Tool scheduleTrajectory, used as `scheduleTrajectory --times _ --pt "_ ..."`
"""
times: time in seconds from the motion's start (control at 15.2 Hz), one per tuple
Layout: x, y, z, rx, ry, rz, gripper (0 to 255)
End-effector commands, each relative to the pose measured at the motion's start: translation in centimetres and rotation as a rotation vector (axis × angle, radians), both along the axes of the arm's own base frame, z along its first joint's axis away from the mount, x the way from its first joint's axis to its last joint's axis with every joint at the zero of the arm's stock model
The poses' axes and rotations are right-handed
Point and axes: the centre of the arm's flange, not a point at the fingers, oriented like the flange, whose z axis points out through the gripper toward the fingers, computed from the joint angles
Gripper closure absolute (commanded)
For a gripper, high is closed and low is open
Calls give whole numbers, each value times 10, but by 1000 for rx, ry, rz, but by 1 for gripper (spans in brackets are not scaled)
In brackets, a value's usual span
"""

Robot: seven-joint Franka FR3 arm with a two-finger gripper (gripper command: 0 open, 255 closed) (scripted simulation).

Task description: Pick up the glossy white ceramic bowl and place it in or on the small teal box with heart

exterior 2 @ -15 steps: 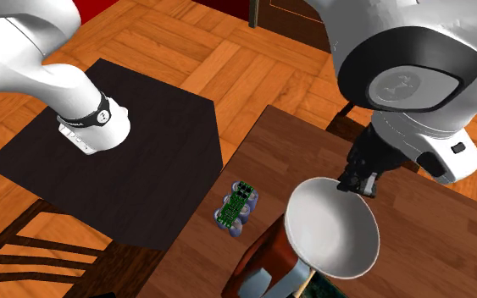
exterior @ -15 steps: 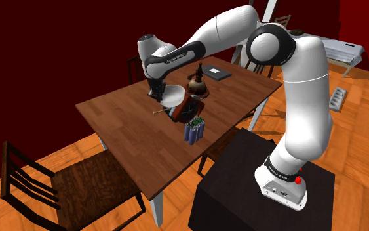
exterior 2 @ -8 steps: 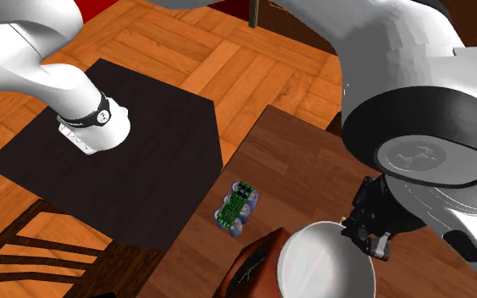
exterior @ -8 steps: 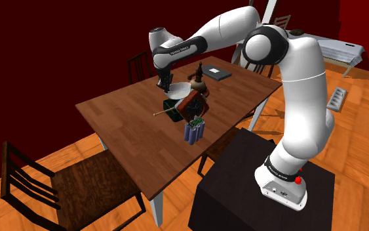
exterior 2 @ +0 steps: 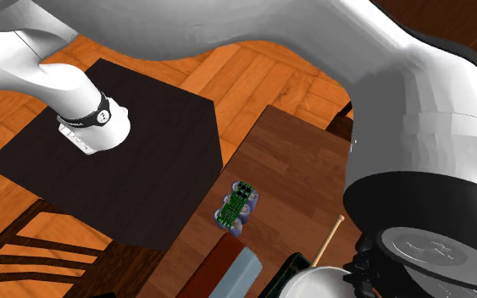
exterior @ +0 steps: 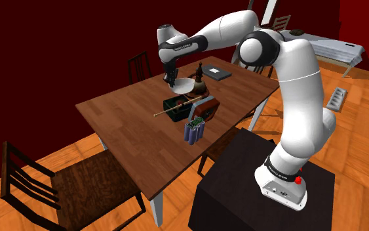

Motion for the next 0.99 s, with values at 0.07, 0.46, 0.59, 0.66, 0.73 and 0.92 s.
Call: scheduleTrajectory --times 0.07,0.46,0.59,0.66,0.73,0.92 --pt "1 -1 -15 0 -1 1 255" --pt "1 -1 -47 0 -1 1 255" --pt "1 -1 -58 0 -1 1 255" --pt "1 -1 -63 0 -1 1 255" --pt "1 -1 -68 0 -1 1 255" --pt "1 -1 -84 0 -1 1 255"
